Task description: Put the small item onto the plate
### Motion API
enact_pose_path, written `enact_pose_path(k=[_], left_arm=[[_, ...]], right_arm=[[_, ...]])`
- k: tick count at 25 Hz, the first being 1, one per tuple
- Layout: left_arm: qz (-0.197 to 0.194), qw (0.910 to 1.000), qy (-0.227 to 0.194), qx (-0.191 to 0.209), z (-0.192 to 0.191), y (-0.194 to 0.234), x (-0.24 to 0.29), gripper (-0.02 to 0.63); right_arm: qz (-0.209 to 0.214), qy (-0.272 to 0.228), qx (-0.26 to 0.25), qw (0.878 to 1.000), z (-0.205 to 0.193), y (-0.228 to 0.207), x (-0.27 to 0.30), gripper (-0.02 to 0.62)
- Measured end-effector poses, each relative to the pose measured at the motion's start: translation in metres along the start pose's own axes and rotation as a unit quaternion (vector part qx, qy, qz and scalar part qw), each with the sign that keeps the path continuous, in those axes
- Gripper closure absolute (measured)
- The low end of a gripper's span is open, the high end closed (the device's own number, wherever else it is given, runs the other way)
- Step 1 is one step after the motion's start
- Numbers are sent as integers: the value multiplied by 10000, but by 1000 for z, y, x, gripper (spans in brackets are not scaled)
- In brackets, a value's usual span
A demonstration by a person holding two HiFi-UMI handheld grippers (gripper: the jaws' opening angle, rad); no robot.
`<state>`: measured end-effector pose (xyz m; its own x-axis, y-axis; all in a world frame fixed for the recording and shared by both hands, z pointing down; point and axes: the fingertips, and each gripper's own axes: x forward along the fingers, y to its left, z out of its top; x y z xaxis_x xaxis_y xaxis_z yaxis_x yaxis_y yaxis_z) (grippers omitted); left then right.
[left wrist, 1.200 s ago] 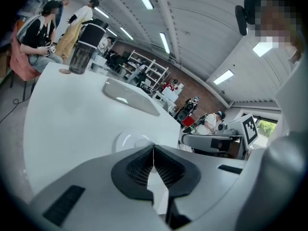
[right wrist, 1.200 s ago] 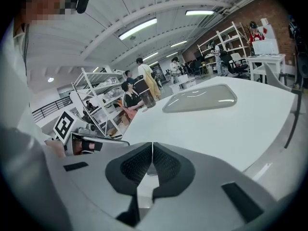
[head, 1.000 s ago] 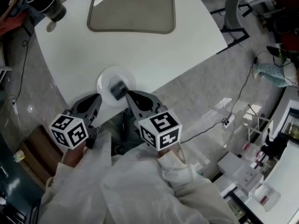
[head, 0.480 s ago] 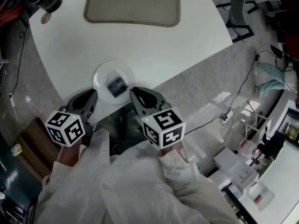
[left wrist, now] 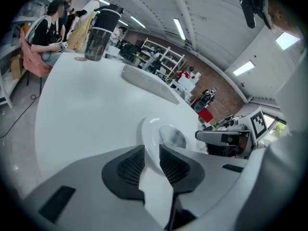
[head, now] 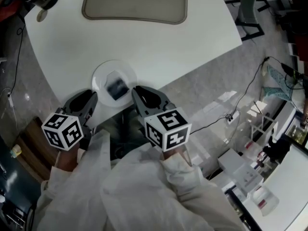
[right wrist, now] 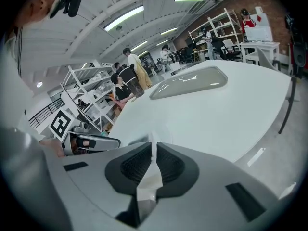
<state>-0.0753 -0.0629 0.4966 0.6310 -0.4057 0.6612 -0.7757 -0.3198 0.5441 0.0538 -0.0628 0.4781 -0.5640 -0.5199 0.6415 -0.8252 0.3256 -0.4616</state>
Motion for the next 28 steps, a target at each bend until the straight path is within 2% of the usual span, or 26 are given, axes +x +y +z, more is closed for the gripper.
enact_pose_path(k=[6, 9, 11, 28], left_arm=[[-11, 9998, 79, -191, -3, -4, 2, 514], [2, 9997, 104, -211, -2, -3, 1, 511], [38, 9997, 101, -207, -1, -1, 0, 511], [103, 9986, 65, -522, -1, -1, -1, 499]], right_arm=[[-147, 75, 120, 9998, -3, -11, -2, 571], [-161, 169, 151, 9996, -5, -12, 0, 518], [-191, 213, 152, 9995, -5, -13, 3, 506], [-110, 500, 199, 9985, -7, -16, 20, 500]])
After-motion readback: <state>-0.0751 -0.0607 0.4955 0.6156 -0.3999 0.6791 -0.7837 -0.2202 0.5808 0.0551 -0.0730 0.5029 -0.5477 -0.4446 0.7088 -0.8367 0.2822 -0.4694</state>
